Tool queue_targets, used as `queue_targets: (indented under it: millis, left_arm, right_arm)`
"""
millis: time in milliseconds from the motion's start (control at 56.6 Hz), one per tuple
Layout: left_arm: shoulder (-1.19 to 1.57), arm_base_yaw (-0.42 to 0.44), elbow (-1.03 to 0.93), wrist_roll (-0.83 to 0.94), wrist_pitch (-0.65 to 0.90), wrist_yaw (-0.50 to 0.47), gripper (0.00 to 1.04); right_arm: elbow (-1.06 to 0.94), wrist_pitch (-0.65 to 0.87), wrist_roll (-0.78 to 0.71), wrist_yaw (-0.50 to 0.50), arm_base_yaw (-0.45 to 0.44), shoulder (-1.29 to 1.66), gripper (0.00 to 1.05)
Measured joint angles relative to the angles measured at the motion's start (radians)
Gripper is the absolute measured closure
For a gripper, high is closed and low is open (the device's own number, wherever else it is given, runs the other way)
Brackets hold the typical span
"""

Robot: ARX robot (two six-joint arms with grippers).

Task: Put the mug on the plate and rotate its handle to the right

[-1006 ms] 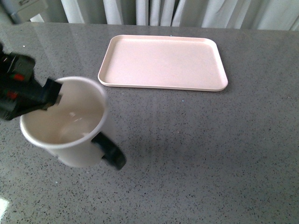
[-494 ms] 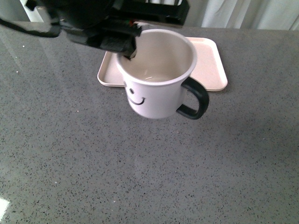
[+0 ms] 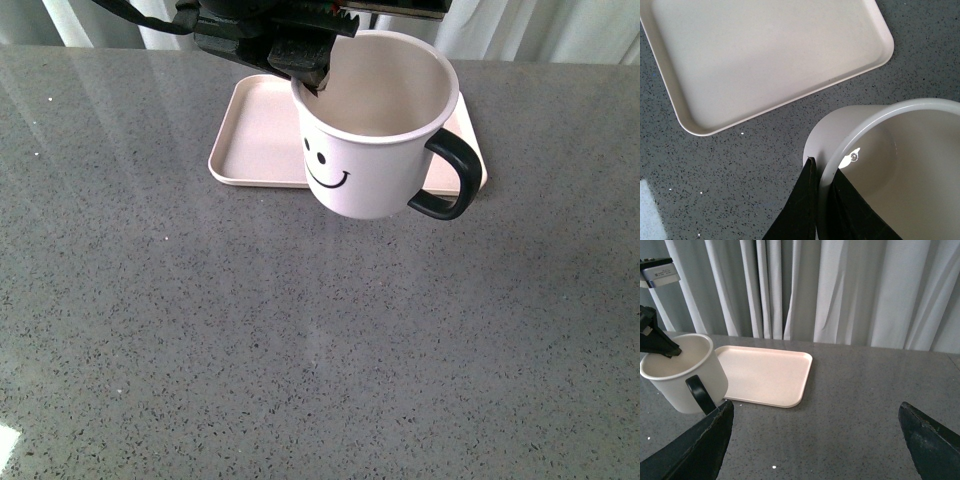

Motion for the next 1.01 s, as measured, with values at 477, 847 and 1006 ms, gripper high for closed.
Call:
queue_targets:
  millis: [477,847,1006]
  left_arm:
    - [0.002,-0.001,0.003,-0.011,-0.007,-0.002,1.03]
    - [0.332,0.045,0.520,-0.116,-0.265,0.011,1.03]
    - [0.442,0.061,0.668,-0.067,-0.328,0.022,1.03]
  right_arm:
    - [0.000,0.000,0.000,0.000,0.000,0.000,0.09]
    - [0.000,0.000,0.000,0.000,0.000,0.000,0.09]
    - [0.000,0.000,0.000,0.000,0.000,0.000,0.09]
